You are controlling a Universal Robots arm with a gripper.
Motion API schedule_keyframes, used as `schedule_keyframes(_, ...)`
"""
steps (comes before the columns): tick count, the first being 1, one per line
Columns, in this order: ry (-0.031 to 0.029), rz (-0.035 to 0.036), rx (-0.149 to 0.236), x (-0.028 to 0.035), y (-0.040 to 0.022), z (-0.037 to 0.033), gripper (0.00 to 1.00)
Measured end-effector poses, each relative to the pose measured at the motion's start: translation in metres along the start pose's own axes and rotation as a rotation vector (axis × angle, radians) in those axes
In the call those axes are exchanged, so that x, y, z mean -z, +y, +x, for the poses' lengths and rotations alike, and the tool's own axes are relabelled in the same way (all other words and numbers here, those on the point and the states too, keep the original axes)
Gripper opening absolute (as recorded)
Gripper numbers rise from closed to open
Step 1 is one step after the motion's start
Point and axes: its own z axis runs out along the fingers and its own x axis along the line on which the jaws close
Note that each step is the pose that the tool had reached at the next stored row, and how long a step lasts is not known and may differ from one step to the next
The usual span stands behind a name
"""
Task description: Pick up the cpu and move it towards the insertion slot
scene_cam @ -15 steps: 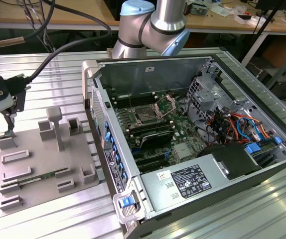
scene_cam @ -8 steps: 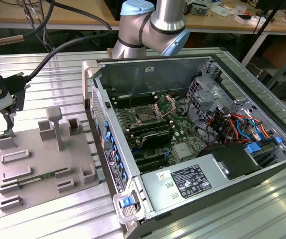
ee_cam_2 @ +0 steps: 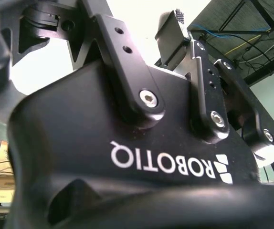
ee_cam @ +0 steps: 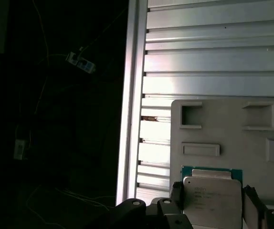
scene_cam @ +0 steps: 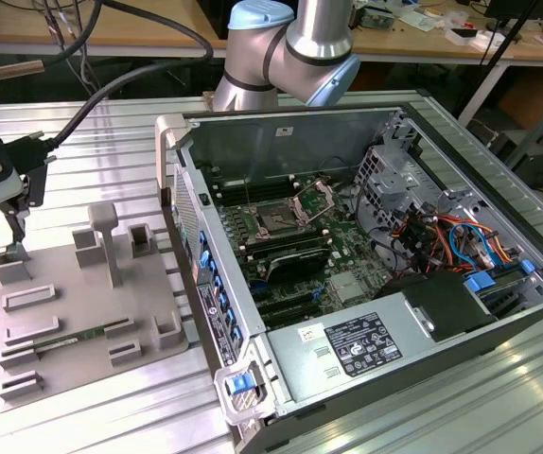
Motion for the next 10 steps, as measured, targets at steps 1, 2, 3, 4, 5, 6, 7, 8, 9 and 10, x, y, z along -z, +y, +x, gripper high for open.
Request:
schedule_keyframes(1,-0.0001,-0.0001,0.000,0.0007,0.0000,0.0000,0.55)
schedule_keyframes(2,-0.0001,-0.0002,0.000,0.0013,0.0000,0.0000,0.55)
schedule_keyframes(3,0.0000,-0.0002,0.000,0.0022,0.0001,0.0000,0.55)
schedule_keyframes(4,-0.0001,-0.0004,0.000,0.0027,0.0001,0.0000,0.55)
schedule_keyframes(5,-0.0002,-0.0004,0.000,0.0034,0.0001,0.0000,0.55)
schedule_keyframes(6,-0.0002,-0.0005,0.000,0.0038,0.0002,0.0000,0.55)
schedule_keyframes(7,-0.0002,-0.0006,0.000,0.0050,0.0002,0.0000,0.55)
schedule_keyframes(8,-0.0001,-0.0006,0.000,0.0059,0.0002,0.0000,0.55)
schedule_keyframes(9,-0.0002,-0.0006,0.000,0.0070,0.0003,0.0000,0.55)
schedule_keyframes(10,-0.0002,-0.0007,0.000,0.0075,0.0003,0.0000,0.55)
